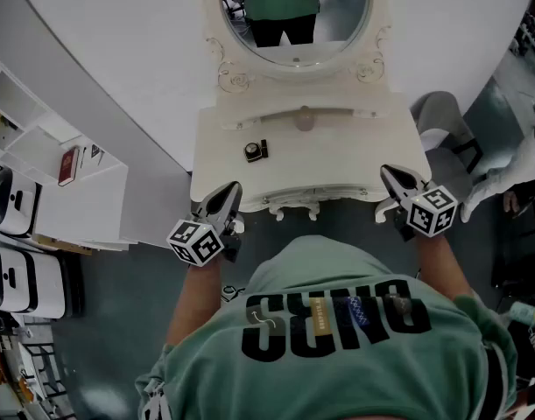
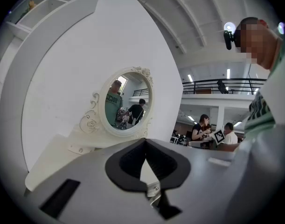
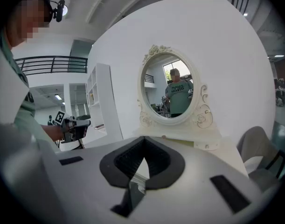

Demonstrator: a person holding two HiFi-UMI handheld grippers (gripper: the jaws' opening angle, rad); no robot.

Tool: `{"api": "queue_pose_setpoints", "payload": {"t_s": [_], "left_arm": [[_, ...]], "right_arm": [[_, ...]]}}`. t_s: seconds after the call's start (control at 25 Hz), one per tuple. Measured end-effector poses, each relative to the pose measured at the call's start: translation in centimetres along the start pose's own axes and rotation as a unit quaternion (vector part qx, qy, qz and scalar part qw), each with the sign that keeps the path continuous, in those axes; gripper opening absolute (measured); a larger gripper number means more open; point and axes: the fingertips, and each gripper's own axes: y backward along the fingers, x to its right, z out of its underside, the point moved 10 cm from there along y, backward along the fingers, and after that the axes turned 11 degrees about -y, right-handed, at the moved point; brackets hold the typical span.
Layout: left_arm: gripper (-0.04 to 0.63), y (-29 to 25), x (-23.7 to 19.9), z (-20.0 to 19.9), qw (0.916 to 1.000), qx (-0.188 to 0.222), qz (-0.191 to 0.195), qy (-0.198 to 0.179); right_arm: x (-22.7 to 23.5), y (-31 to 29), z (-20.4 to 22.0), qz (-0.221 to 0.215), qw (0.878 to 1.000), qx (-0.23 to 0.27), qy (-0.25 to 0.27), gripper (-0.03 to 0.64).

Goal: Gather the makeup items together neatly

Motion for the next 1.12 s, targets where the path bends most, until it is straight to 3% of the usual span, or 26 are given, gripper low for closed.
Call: {"api": "queue_pose_setpoints", "payload": {"t_s": [0.4, 0.72, 1.12], "left_arm": [[0.003, -1.7, 1.4, -0.5, 0.9999, -0.003, 0.008, -0.008], [0.003, -3.1, 4.4, -0.4, 0.9998, 0.000, -0.009, -0.015], [0.003, -5.6, 10.1, 1.4, 0.9994, -0.014, -0.031, 0.004]], "right_arm": [[1.4, 1.1, -0.4, -0.002, 1.000, 0.002, -0.003, -0.006], [3.7, 3.3, -1.2, -0.010, 1.000, 0.017, -0.018, -0.006], [6.0, 5.3, -1.3, -0.068, 0.998, -0.003, 0.019, -0.006]]}}
